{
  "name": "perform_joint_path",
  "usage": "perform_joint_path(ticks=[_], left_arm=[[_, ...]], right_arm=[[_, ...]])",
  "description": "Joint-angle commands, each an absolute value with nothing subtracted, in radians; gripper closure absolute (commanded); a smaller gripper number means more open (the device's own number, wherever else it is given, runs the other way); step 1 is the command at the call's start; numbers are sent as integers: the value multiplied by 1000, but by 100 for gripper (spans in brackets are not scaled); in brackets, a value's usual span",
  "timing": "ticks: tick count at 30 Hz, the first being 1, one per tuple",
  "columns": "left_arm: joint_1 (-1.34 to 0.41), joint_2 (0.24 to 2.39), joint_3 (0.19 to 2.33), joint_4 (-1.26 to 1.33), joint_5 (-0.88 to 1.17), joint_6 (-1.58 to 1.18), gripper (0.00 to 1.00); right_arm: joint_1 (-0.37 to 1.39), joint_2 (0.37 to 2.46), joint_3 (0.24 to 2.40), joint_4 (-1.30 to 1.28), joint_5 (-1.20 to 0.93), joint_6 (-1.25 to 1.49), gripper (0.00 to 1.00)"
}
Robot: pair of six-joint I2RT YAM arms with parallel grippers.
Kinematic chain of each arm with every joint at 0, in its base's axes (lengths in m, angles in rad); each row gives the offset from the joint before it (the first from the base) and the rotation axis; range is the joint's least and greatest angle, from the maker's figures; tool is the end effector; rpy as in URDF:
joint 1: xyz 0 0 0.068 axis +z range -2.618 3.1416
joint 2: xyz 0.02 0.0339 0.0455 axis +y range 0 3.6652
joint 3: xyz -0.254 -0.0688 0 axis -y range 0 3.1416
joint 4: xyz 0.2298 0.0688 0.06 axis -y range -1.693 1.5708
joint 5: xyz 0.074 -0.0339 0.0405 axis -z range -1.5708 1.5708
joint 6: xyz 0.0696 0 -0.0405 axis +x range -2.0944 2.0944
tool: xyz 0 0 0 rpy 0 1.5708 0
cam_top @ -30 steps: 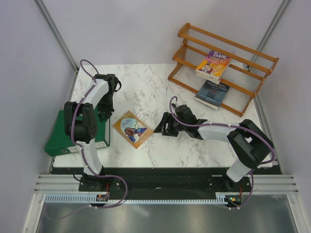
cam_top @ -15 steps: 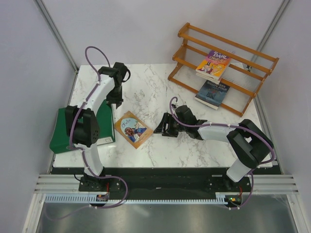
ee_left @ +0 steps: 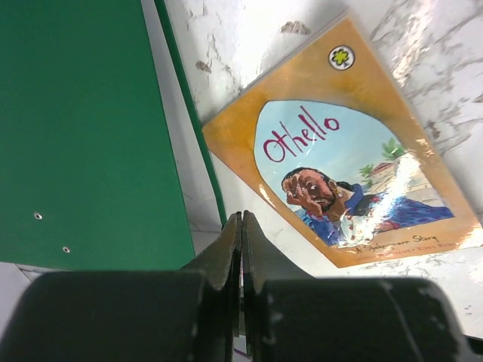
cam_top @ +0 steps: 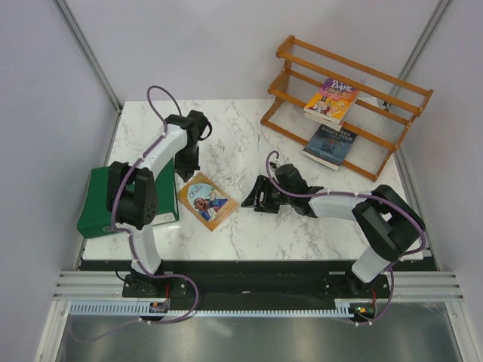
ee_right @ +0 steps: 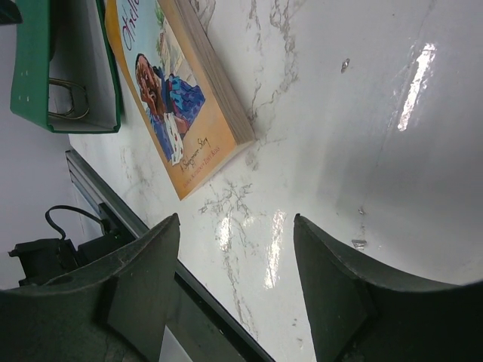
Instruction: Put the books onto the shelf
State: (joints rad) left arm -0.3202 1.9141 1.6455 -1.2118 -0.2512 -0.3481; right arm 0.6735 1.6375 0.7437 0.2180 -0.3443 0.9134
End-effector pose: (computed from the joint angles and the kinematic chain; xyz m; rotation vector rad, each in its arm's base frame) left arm 0.3431 -0.0956 0.2087 -0.0582 2.9580 0.3090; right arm 0.2484 0.2283 0.1381 0.0919 2.5047 1.1591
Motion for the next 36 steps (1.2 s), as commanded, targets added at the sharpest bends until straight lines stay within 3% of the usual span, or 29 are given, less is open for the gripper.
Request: perform_joint_path(ticks=[1, 18, 28, 36], left_arm=[[-318, 1911, 1580, -1172, -241, -382, 98], [-308, 1933, 1413, -1062, -179, -397, 98], [-285, 1959, 1350, -1049, -155, -397, 98], [-288, 1997, 1313, -997, -77, -414, 98]], right_arm=[[666, 1640, 736, 252, -359, 913, 31], [661, 1677, 767, 288, -354, 908, 30], [663, 1922, 1017, 244, -370, 827, 30], [701, 2052, 1120, 264, -498, 850, 32]])
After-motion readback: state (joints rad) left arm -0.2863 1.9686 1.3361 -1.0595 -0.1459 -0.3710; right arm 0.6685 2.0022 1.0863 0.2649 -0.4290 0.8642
